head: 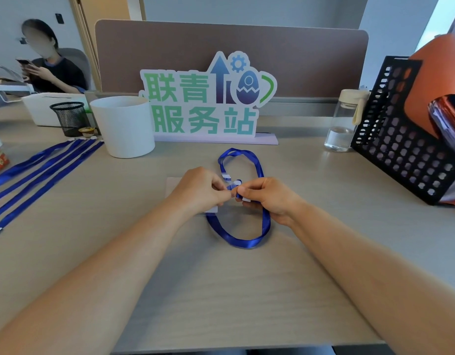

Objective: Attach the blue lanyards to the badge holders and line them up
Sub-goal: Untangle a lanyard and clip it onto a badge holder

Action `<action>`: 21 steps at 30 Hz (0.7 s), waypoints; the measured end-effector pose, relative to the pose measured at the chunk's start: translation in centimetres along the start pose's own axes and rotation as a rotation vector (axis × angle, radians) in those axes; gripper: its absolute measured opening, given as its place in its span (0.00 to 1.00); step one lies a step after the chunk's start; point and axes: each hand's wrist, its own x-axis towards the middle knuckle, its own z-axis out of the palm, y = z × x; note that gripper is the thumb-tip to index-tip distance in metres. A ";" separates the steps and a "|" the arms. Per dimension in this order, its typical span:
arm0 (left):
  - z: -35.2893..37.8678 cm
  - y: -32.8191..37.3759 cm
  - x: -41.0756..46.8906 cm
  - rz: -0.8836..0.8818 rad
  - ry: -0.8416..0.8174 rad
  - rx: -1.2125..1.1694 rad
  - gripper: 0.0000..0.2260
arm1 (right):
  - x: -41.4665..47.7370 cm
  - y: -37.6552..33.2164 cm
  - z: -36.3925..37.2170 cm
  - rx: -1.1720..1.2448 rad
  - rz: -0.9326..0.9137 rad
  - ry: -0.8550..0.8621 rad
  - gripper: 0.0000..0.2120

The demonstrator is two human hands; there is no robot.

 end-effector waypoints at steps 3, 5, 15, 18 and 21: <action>0.2 0.0 0.0 -0.011 0.002 0.011 0.06 | 0.1 0.1 0.1 -0.038 -0.007 0.019 0.08; 0.4 0.1 -0.1 -0.007 0.019 0.012 0.06 | 0.1 0.1 0.2 -0.040 -0.009 0.035 0.08; 0.9 -0.8 0.5 -0.037 -0.005 -0.125 0.09 | 0.1 0.2 0.4 -0.060 -0.035 0.094 0.06; 0.9 -1.0 0.7 -0.042 -0.011 -0.177 0.10 | 0.2 0.2 0.4 -0.070 -0.035 0.098 0.06; 0.8 -1.1 0.8 -0.052 -0.017 -0.205 0.11 | 0.1 0.0 0.4 -0.064 -0.039 0.098 0.06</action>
